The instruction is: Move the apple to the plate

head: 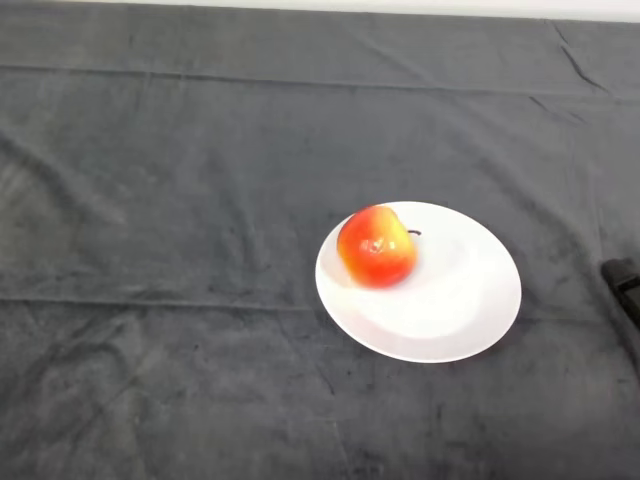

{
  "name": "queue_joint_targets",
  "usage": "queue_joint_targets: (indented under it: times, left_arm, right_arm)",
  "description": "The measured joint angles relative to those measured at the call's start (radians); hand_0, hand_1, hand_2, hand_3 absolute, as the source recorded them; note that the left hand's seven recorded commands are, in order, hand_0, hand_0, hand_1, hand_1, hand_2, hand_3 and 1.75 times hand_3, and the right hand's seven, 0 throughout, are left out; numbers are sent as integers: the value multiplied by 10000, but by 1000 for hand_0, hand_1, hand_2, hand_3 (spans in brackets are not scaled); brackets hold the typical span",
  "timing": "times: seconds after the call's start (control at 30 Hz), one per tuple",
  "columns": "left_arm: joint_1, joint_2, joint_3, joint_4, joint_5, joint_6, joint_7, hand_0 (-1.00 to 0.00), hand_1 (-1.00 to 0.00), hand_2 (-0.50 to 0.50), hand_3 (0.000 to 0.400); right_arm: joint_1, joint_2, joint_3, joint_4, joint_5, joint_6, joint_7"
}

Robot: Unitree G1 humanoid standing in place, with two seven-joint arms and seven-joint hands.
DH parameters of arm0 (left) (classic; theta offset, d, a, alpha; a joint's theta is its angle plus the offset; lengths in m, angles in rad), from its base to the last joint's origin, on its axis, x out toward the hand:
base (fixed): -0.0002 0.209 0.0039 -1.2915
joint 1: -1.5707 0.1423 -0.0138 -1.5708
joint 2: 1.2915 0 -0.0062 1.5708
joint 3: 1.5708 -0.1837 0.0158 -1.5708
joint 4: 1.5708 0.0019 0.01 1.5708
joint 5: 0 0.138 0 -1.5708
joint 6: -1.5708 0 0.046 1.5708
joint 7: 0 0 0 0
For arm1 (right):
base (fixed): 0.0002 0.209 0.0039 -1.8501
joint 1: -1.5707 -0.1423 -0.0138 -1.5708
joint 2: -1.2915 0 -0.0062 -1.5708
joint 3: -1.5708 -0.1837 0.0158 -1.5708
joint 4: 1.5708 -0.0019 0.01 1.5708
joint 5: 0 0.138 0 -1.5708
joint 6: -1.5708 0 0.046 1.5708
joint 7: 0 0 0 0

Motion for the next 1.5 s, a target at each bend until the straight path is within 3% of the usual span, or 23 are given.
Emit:
queue_joint_targets:
  times: [1.5]
  left_arm:
    - [-88, -28, 612, 41, 1104, -88, -140, 0, 0, 0, 0]
  right_arm:
    - [0, 0, 0, 22, -5, 0, 0]
